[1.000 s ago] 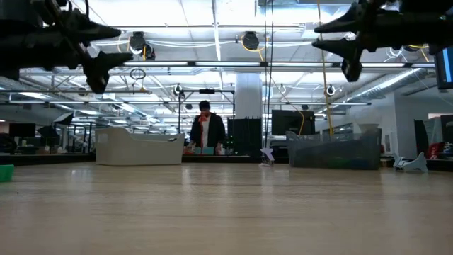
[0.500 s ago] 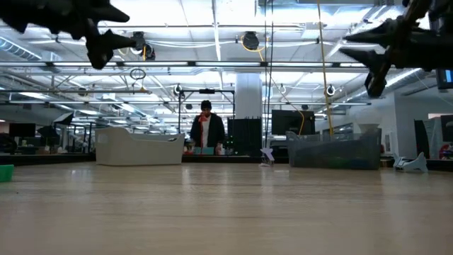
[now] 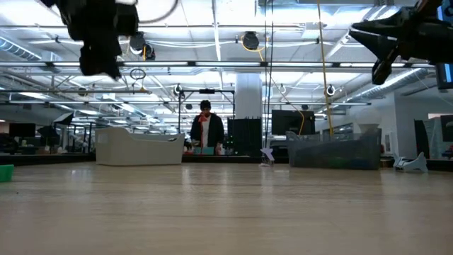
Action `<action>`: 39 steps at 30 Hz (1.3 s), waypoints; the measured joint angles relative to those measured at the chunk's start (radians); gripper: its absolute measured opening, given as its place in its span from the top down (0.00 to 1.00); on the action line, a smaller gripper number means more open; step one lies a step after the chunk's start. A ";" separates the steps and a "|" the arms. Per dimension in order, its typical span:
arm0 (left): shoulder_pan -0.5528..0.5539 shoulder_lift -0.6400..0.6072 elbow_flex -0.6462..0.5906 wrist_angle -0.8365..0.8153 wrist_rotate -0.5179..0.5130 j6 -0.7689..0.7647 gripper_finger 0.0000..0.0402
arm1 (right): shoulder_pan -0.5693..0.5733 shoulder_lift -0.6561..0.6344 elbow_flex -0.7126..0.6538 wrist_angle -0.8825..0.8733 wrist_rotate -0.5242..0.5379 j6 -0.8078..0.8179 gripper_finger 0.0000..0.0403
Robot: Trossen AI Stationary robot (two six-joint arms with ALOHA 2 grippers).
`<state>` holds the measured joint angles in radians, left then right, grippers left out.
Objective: Pick and place Stapler, Stapler remover, tape
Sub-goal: Put the small green stapler into the black bin
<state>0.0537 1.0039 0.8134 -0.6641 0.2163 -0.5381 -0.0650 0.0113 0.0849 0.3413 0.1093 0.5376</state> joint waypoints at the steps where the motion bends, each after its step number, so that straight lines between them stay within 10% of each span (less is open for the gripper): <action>1: -0.006 0.030 -0.003 0.002 0.005 -0.037 0.48 | 0.000 0.001 0.000 -0.010 0.001 -0.001 0.88; 16: -0.031 0.348 -0.007 -0.005 0.089 -0.578 0.48 | 0.000 0.001 0.000 -0.018 -0.004 0.027 0.89; 39: -0.358 0.388 -0.008 -0.149 0.074 -1.277 0.48 | 0.000 0.001 0.000 -0.033 -0.001 0.023 0.89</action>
<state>-0.3044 1.3920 0.8059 -0.8130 0.2902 -1.8150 -0.0650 0.0124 0.0853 0.3086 0.1081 0.5604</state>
